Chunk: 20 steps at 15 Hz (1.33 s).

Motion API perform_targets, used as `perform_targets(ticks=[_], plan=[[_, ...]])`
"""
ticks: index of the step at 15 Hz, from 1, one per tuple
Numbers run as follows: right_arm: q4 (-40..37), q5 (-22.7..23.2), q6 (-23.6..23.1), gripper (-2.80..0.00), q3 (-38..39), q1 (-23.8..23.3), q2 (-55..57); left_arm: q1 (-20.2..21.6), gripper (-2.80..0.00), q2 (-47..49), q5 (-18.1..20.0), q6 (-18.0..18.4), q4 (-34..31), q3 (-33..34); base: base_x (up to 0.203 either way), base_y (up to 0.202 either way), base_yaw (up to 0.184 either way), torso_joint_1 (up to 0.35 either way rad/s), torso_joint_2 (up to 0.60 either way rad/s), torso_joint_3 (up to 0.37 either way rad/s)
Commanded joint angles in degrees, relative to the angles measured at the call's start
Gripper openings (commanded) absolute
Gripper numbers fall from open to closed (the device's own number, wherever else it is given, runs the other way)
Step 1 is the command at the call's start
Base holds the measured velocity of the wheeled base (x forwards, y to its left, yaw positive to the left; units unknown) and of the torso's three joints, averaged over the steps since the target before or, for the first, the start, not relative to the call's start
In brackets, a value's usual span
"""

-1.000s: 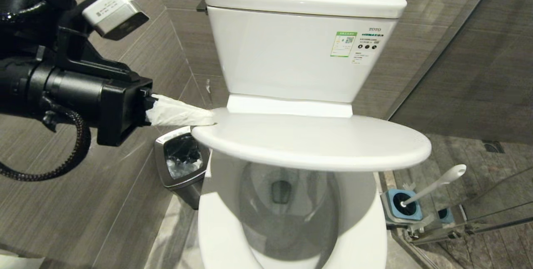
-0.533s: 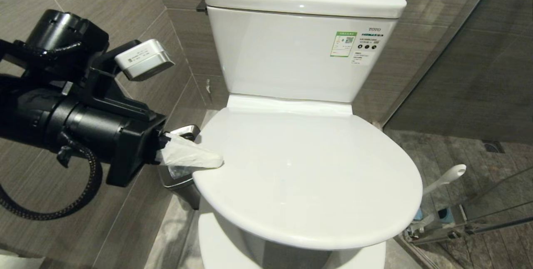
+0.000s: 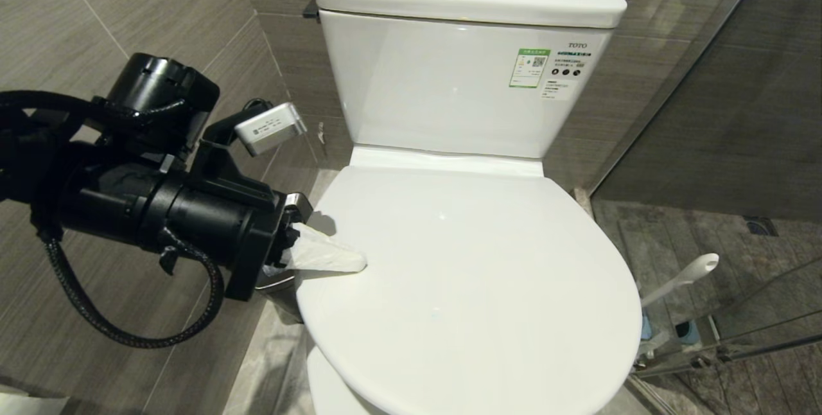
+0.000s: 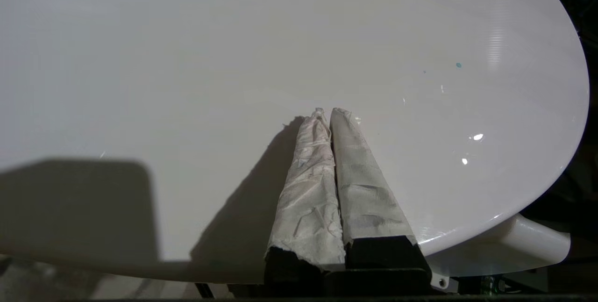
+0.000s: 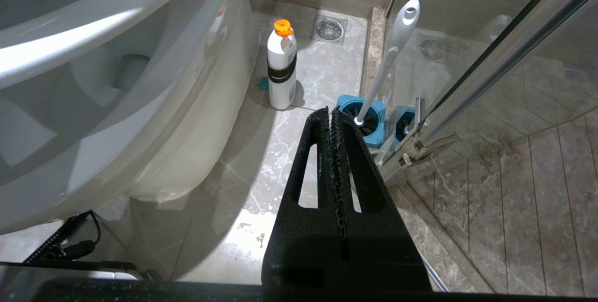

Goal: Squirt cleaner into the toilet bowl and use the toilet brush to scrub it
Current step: Close the toilet lid

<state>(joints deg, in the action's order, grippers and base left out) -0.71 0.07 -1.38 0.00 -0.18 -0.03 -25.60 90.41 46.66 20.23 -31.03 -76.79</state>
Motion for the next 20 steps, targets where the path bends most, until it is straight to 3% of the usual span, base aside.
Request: perform_targets(ticks=[1, 10, 16, 20], plan=[[0.0, 0.0, 0.0, -2.80, 0.0, 0.0, 0.0, -0.6, -2.80, 1.3, -0.7, 0.3, -0.2, 0.6, 0.000, 0.000, 0.000, 0.000, 0.00, 0.000], [0.0, 0.0, 0.0, -2.80, 0.0, 0.0, 0.0, -0.7, -2.80, 0.7, -2.1, 1.6, 0.1, 6.5, 0.000, 0.000, 0.000, 0.000, 0.00, 0.000], [0.0, 0.0, 0.0, -2.80, 0.0, 0.0, 0.0, -0.8, -2.80, 0.3, -2.6, 3.0, 5.3, 13.5, 0.000, 0.000, 0.000, 0.000, 0.00, 0.000], [0.0, 0.0, 0.0, -2.80, 0.1, 0.0, 0.0, 0.2, -2.80, -1.6, -1.8, 2.8, 5.5, 11.1, 0.000, 0.000, 0.000, 0.000, 0.00, 0.000]])
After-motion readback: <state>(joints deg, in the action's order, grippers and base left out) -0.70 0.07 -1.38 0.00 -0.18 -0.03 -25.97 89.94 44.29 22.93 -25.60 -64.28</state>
